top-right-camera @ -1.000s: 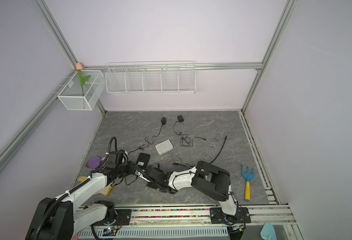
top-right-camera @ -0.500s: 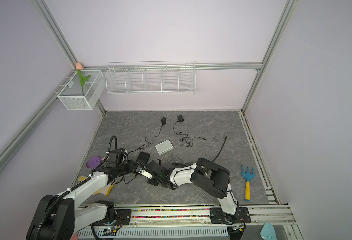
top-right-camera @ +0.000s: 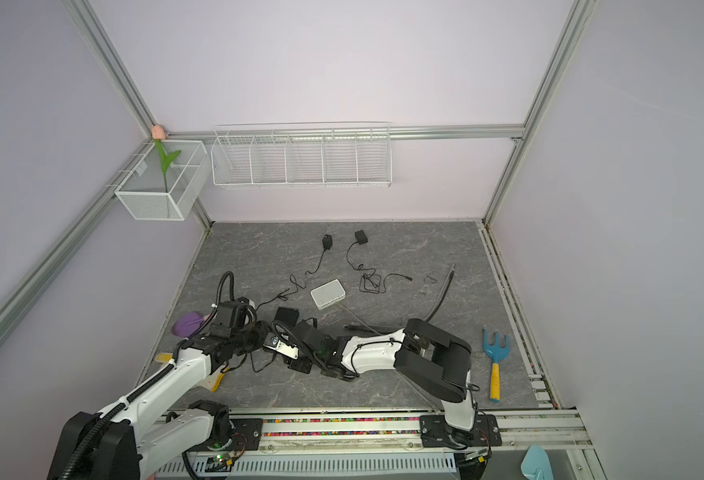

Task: Insert the plug into the switch port
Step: 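Open the right gripper and draw it back from the plugged cable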

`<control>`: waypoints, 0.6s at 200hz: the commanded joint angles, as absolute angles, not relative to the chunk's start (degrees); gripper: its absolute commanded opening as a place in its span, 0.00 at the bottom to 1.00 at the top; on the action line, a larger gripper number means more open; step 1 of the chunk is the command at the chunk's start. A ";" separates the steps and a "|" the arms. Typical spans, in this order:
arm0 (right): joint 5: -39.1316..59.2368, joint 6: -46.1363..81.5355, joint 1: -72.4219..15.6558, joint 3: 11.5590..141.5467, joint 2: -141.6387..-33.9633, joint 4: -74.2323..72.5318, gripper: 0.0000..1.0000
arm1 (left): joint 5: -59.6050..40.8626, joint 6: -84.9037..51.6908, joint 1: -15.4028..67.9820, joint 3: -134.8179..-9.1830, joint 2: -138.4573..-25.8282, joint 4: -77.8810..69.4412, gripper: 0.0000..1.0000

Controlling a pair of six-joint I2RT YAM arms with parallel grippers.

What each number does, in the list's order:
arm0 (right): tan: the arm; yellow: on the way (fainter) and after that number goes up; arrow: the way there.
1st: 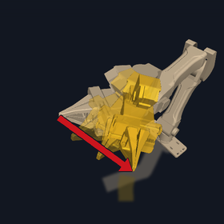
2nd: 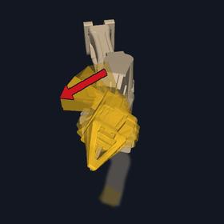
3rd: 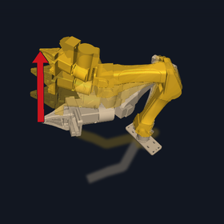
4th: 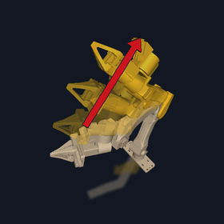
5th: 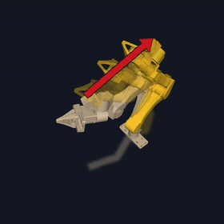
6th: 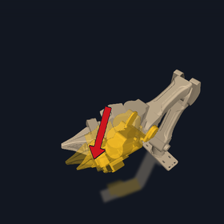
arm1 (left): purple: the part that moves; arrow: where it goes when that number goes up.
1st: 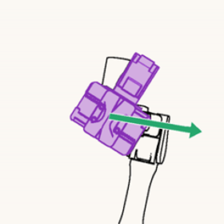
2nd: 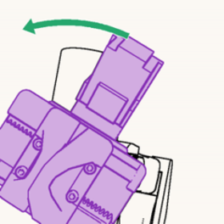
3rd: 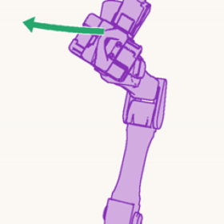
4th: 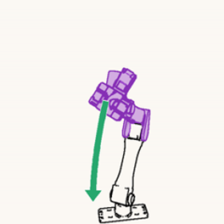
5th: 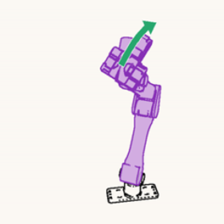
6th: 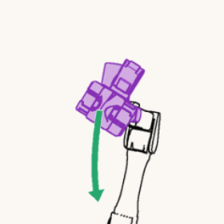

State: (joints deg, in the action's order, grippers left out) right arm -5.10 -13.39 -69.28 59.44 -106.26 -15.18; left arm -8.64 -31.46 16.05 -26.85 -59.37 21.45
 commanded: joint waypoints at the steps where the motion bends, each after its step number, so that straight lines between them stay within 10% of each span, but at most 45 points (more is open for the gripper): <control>1: -7.20 -11.76 -69.22 59.19 -101.64 -8.89 0.45 | -7.00 -32.17 14.33 -29.51 -57.07 25.23 0.42; 86: -26.93 14.68 -65.08 59.10 -84.67 33.16 0.49 | -6.82 -31.94 12.22 -30.74 -48.77 26.53 0.45; 120: -20.94 29.53 -65.46 53.80 -76.48 41.07 0.48 | -9.59 -33.01 12.22 -27.80 -48.42 21.92 0.45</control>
State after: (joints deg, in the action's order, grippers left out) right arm -22.81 14.06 -64.99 58.24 -81.45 28.97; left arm -7.49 -32.18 12.49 -29.52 -49.01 24.80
